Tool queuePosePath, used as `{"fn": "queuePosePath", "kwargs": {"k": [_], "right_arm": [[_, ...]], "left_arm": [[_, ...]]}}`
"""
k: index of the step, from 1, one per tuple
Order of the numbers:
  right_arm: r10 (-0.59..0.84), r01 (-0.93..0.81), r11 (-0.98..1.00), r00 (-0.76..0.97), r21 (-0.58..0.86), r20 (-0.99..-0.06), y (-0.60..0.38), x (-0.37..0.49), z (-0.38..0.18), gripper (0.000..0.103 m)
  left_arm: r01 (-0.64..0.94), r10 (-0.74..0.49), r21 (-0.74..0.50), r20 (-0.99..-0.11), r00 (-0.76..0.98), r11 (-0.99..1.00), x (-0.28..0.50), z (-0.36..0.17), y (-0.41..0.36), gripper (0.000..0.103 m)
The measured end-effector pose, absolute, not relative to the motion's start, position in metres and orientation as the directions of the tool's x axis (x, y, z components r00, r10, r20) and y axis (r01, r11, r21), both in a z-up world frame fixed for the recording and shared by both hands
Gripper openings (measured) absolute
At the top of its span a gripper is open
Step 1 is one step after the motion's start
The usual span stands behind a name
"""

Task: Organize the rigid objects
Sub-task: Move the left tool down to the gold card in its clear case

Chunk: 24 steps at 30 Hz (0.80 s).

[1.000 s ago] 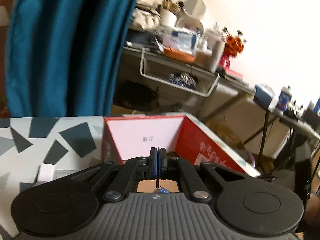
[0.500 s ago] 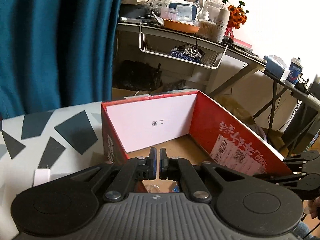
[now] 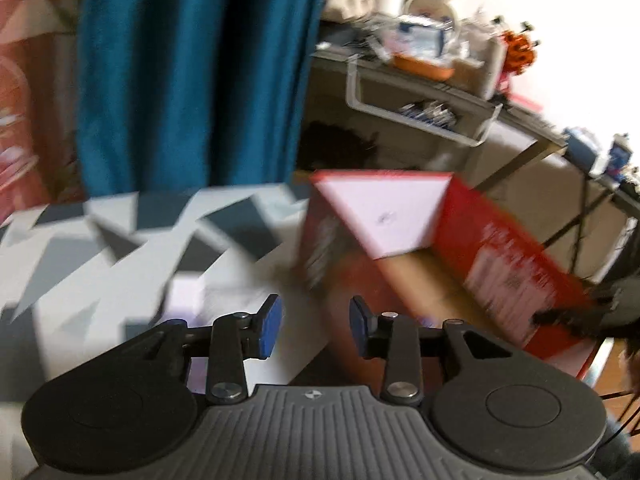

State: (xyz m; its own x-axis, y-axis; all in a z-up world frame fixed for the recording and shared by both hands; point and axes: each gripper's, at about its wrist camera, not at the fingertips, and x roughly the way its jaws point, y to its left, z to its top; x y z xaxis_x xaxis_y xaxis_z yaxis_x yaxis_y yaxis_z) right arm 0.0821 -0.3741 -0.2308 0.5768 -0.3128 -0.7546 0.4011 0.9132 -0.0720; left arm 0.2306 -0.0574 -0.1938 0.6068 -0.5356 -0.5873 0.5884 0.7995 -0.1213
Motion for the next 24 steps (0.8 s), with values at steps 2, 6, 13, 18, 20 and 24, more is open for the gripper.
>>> {"fn": "queuePosePath", "kwargs": {"k": [2, 6, 13, 18, 20, 24], "right_arm": [[-0.314, 0.399, 0.914, 0.574, -0.077, -0.756, -0.374, 0.083, -0.231, 0.013], [-0.313, 0.397, 0.915, 0.575, -0.077, -0.756, -0.374, 0.082, -0.230, 0.013], [-0.315, 0.388, 0.917, 0.569, -0.089, -0.759, -0.373, 0.085, -0.229, 0.013], [-0.317, 0.389, 0.917, 0.568, -0.091, -0.760, -0.374, 0.085, -0.229, 0.013], [-0.316, 0.389, 0.917, 0.568, -0.091, -0.760, -0.374, 0.085, -0.229, 0.013], [-0.317, 0.388, 0.917, 0.568, -0.092, -0.760, -0.373, 0.085, -0.229, 0.013]], "left_arm": [[0.547, -0.492, -0.125, -0.630, 0.601, 0.828, 0.223, -0.208, -0.041, 0.040], [0.459, -0.404, -0.129, -0.712, 0.574, 0.879, 0.211, -0.235, -0.020, 0.052], [0.445, -0.343, -0.093, -0.780, 0.523, 0.891, 0.195, -0.256, -0.020, 0.075], [0.466, -0.282, -0.011, -0.808, 0.517, 0.885, 0.189, -0.266, -0.036, 0.075], [0.459, -0.265, 0.002, -0.814, 0.516, 0.888, 0.185, -0.271, -0.038, 0.075], [0.449, -0.244, 0.036, -0.799, 0.550, 0.893, 0.183, -0.274, -0.041, 0.068]]}}
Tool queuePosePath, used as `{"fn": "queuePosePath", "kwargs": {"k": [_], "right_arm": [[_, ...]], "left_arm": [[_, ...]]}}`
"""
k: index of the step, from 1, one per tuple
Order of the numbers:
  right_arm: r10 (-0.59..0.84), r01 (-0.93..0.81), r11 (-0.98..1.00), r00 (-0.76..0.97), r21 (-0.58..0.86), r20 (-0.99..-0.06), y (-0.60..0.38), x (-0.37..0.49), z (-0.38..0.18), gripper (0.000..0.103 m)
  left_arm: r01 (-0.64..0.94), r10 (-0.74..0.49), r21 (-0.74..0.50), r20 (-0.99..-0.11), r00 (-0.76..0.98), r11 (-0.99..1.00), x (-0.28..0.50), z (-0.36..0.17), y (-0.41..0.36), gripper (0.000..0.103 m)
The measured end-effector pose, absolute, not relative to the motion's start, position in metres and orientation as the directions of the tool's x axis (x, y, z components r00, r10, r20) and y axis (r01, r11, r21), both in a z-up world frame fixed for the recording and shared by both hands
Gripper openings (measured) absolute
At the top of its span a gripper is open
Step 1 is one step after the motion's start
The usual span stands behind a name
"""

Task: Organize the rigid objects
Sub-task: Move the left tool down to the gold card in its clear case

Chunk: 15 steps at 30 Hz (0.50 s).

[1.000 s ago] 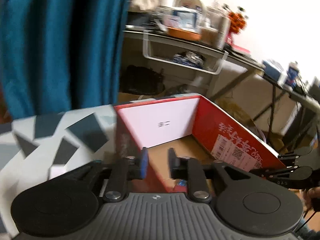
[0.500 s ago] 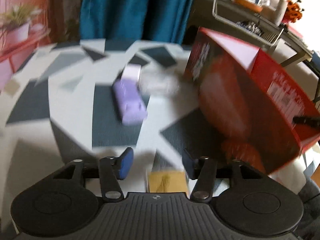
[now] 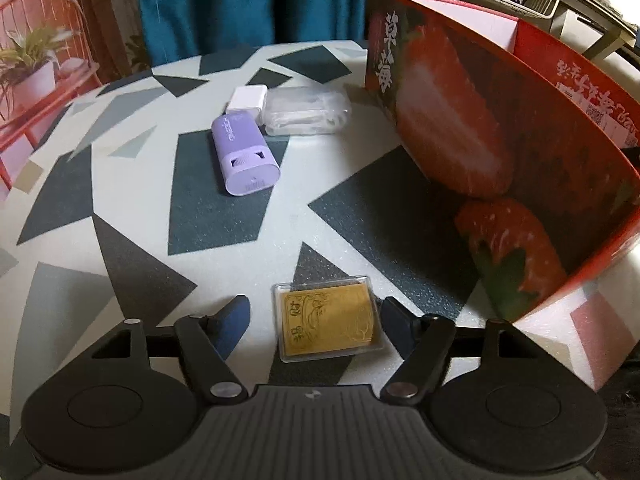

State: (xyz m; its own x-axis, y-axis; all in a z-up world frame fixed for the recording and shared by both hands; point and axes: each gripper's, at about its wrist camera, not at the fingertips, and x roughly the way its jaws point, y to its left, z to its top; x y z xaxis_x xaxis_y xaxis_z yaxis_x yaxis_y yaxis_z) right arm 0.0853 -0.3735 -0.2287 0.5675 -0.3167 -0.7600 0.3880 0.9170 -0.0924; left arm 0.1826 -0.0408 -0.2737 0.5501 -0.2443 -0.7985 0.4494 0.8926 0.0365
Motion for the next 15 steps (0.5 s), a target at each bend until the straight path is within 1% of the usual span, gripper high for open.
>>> {"fn": "queuePosePath", "kwargs": {"k": [1, 8, 15], "right_arm": [[-0.317, 0.387, 0.917, 0.567, -0.094, -0.760, -0.374, 0.086, -0.229, 0.013], [-0.317, 0.385, 0.918, 0.566, -0.095, -0.761, -0.374, 0.087, -0.229, 0.014], [-0.319, 0.389, 0.916, 0.566, -0.094, -0.760, -0.374, 0.087, -0.229, 0.014]], "left_arm": [[0.441, -0.241, 0.041, -0.791, 0.562, 0.896, 0.182, -0.273, -0.040, 0.060], [0.395, -0.250, 0.002, -0.771, 0.585, 0.919, 0.197, -0.272, -0.030, 0.059], [0.325, -0.215, 0.002, -0.744, 0.633, 0.946, 0.221, -0.275, -0.029, 0.060]]}}
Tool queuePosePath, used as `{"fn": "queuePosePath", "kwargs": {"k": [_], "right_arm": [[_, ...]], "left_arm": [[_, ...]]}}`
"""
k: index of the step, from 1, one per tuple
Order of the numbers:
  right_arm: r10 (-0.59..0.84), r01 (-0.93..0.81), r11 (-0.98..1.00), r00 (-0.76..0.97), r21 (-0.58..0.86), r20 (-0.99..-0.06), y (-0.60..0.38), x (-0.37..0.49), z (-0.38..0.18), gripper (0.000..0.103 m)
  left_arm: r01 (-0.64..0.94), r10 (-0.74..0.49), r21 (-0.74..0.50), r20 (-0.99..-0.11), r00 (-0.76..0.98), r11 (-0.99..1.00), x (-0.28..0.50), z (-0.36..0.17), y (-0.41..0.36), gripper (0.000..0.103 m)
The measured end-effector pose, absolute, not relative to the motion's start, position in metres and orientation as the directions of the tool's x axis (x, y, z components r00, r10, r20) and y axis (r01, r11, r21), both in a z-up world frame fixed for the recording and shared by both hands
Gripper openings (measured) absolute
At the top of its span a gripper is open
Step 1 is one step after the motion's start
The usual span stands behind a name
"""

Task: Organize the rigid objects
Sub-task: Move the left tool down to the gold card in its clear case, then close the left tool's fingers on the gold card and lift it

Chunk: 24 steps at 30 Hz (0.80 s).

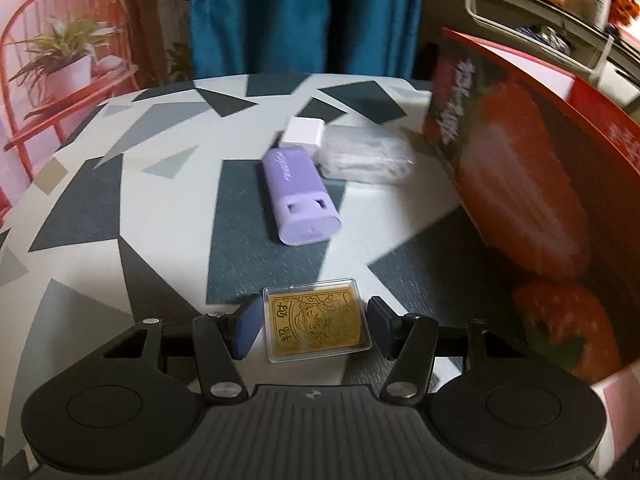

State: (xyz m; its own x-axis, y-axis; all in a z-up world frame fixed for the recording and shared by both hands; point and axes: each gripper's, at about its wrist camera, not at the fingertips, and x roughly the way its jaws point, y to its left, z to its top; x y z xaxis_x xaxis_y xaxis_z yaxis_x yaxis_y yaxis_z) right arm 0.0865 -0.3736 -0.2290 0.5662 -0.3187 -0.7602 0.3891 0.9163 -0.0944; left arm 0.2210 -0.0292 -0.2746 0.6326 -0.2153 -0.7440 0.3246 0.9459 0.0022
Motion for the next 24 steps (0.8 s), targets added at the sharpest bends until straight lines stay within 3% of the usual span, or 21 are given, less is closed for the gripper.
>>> {"fn": "queuePosePath", "kwargs": {"k": [17, 21, 24], "right_arm": [[-0.315, 0.387, 0.918, 0.576, -0.088, -0.754, -0.373, 0.084, -0.230, 0.014], [-0.316, 0.387, 0.918, 0.578, -0.089, -0.753, -0.372, 0.085, -0.230, 0.014], [-0.316, 0.385, 0.919, 0.580, -0.089, -0.751, -0.373, 0.084, -0.230, 0.014]], "left_arm": [[0.173, -0.096, 0.034, -0.719, 0.688, 0.984, 0.215, -0.276, -0.040, 0.067], [0.198, -0.120, 0.030, -0.704, 0.700, 0.980, 0.214, -0.276, -0.039, 0.058], [0.197, -0.154, -0.019, -0.697, 0.700, 0.980, 0.215, -0.276, -0.033, 0.058]]}}
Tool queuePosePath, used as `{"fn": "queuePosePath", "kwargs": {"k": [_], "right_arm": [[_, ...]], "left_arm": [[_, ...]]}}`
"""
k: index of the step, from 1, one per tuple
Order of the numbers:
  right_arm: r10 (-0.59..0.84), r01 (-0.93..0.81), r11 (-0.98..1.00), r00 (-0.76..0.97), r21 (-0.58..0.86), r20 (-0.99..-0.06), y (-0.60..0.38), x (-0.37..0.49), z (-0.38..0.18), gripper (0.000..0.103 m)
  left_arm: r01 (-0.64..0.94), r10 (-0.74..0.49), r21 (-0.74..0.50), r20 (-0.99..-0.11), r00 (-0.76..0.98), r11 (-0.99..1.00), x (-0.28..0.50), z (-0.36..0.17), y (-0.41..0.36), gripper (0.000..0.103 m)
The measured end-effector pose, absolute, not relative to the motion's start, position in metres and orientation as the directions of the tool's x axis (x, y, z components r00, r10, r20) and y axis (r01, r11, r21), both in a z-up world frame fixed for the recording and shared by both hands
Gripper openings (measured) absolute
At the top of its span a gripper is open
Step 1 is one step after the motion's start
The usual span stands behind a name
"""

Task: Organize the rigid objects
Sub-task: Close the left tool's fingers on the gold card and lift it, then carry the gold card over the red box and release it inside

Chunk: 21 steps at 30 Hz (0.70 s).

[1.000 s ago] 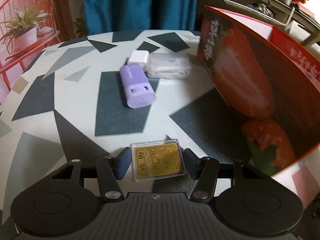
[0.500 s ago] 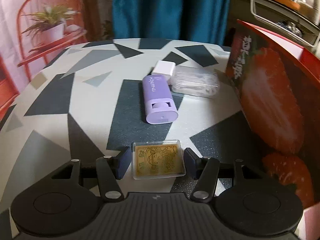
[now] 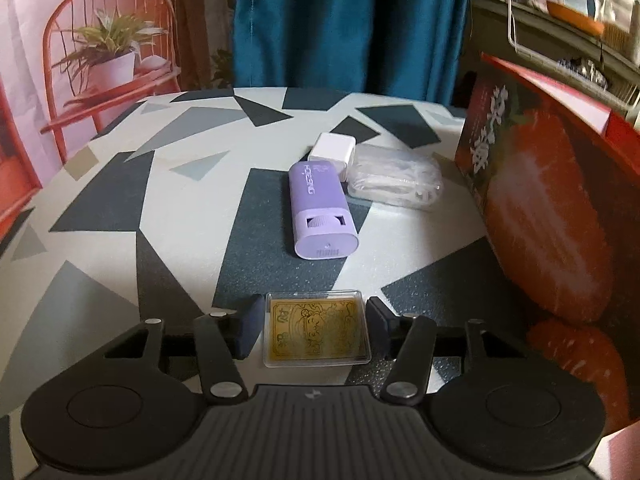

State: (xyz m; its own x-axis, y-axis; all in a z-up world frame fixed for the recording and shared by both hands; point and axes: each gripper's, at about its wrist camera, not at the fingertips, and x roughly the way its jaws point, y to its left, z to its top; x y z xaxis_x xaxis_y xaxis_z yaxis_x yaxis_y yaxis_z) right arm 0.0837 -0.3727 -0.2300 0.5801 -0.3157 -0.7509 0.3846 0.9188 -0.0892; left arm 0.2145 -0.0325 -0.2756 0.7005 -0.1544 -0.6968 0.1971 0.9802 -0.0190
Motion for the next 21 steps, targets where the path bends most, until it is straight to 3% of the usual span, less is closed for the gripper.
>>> {"fn": "queuePosePath", "kwargs": {"k": [13, 21], "right_arm": [[-0.317, 0.384, 0.919, 0.580, -0.091, -0.751, -0.372, 0.083, -0.230, 0.014], [-0.318, 0.385, 0.918, 0.579, -0.092, -0.751, -0.372, 0.084, -0.230, 0.014]], "left_arm": [[0.270, -0.257, -0.070, -0.595, 0.762, 0.960, 0.206, -0.238, -0.031, 0.058], [0.469, -0.468, -0.134, -0.504, 0.726, 0.873, 0.224, -0.170, -0.062, 0.058]]}}
